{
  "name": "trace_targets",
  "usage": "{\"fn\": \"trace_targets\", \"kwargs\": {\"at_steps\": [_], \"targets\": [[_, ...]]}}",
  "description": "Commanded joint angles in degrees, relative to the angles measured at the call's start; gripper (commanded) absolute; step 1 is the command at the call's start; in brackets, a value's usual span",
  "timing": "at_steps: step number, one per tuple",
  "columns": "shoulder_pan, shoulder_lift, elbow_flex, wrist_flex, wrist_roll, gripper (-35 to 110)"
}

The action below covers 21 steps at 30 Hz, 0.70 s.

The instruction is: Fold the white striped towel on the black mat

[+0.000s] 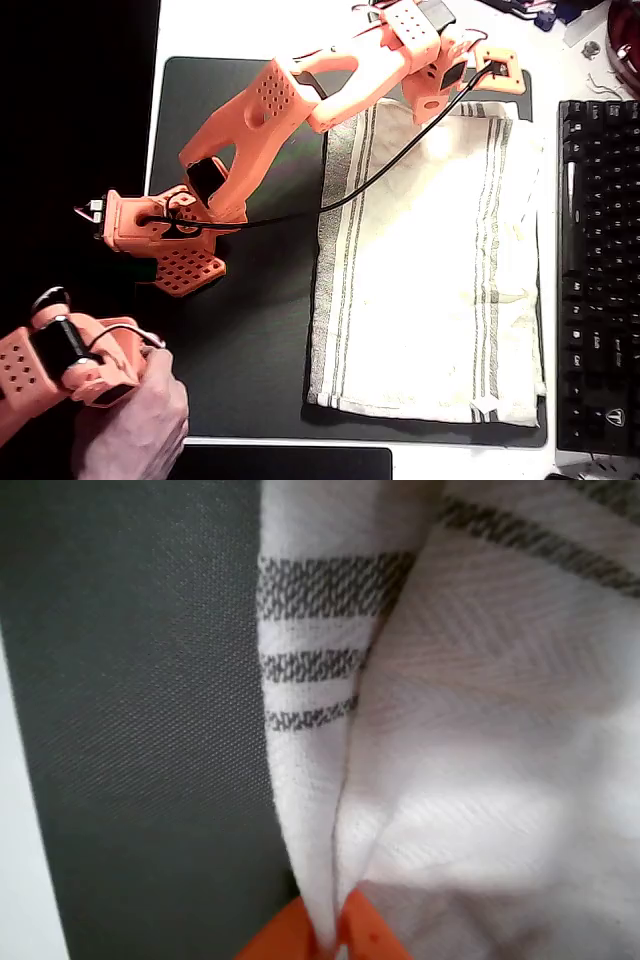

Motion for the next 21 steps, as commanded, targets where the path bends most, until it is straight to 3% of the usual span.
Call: {"fn": "trace_targets", "kwargs": {"at_steps": [1, 21], "targets": [[-1.8, 7.6, 2.3, -0.6, -0.9, 0], [1.1, 29.4, 16.8, -1.1, -3.0, 0]]}}
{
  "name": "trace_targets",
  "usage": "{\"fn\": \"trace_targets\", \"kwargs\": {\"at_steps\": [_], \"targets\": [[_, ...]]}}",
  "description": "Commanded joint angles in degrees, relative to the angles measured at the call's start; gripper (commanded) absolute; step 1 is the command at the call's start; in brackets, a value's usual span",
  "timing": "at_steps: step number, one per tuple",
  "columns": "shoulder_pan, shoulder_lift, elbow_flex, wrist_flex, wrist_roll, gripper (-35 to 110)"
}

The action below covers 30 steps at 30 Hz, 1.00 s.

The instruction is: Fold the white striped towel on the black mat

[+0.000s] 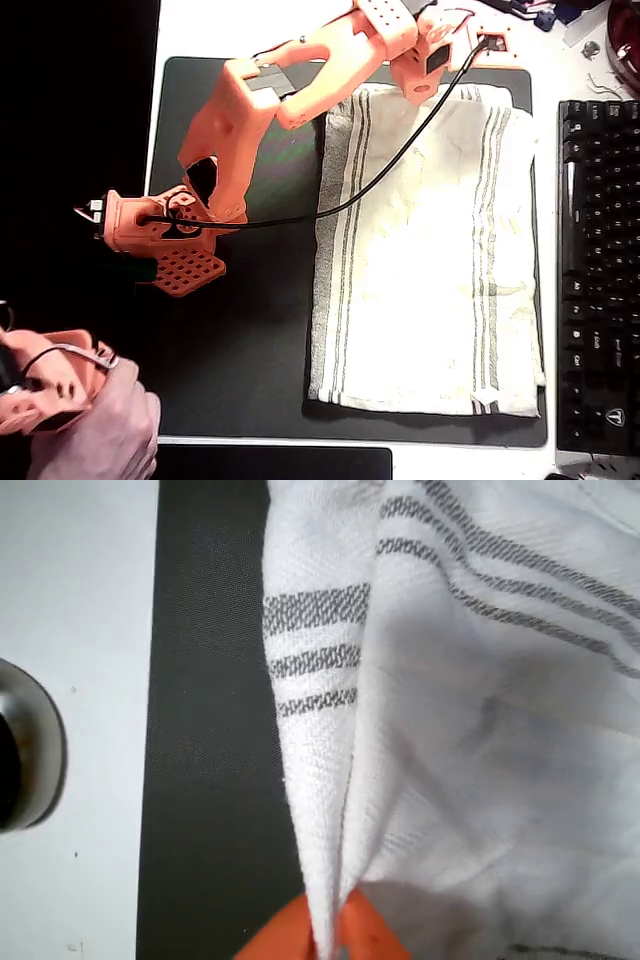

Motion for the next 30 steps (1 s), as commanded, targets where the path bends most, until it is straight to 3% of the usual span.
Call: {"fn": "trace_targets", "kwargs": {"at_steps": [1, 30], "targets": [[1.1, 7.0, 1.1, 1.3, -1.4, 0], [27.2, 25.1, 6.3, 9.7, -13.4, 0]]}}
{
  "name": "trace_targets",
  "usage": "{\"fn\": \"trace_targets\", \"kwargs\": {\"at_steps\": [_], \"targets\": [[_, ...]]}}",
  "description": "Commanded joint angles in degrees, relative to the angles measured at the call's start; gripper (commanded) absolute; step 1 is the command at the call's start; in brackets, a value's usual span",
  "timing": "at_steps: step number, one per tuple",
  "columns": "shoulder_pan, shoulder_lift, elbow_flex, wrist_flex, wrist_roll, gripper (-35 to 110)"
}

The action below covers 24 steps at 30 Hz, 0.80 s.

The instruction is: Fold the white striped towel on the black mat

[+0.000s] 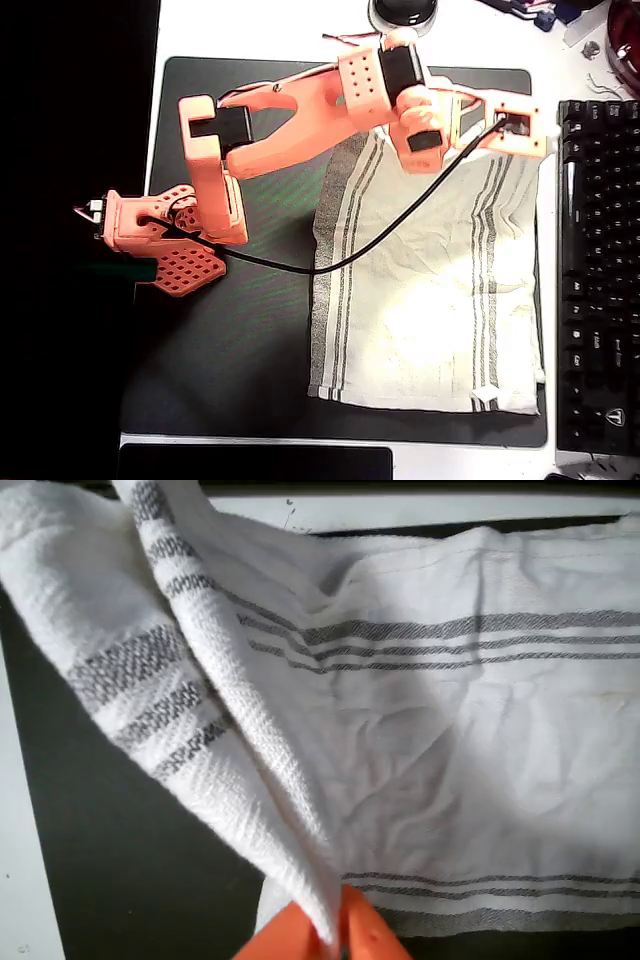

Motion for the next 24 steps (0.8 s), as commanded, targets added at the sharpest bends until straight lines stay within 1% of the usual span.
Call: {"fn": "trace_targets", "kwargs": {"at_steps": [1, 7, 15, 19, 24], "targets": [[3.4, 4.6, -0.1, 0.8, -2.4, 0], [11.7, 5.2, -0.5, 1.5, -7.2, 0], [27.3, 5.1, 1.9, -0.8, -16.4, 0], [34.0, 2.6, 5.4, -5.7, -20.8, 0], [39.6, -0.4, 13.5, -17.0, -25.1, 0]]}}
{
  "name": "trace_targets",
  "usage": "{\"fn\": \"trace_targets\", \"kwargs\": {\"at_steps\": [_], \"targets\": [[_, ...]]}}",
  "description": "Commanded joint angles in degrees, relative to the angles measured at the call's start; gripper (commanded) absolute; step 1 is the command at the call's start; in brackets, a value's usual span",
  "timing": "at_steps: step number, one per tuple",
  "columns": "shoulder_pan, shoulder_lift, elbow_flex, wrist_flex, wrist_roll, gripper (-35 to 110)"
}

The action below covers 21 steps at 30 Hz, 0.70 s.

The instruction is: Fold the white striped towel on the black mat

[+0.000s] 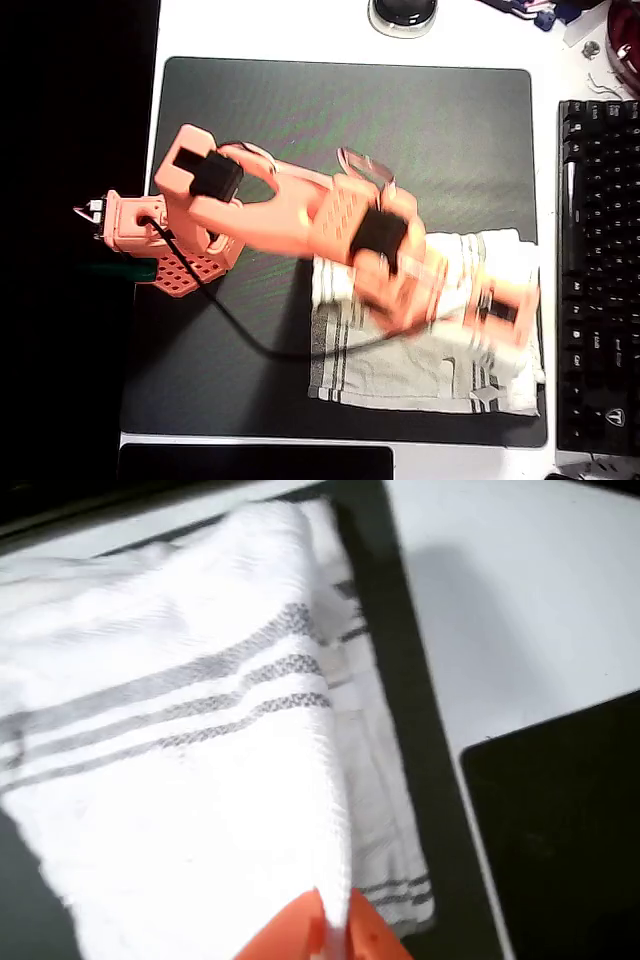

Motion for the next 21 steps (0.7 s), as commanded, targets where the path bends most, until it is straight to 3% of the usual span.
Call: {"fn": "trace_targets", "kwargs": {"at_steps": [1, 7, 21], "targets": [[3.3, -0.1, 5.7, -7.6, -3.0, 0], [7.0, 0.0, 16.8, -23.6, -10.2, 0], [7.9, 7.6, 25.8, -25.8, -11.2, 10]]}}
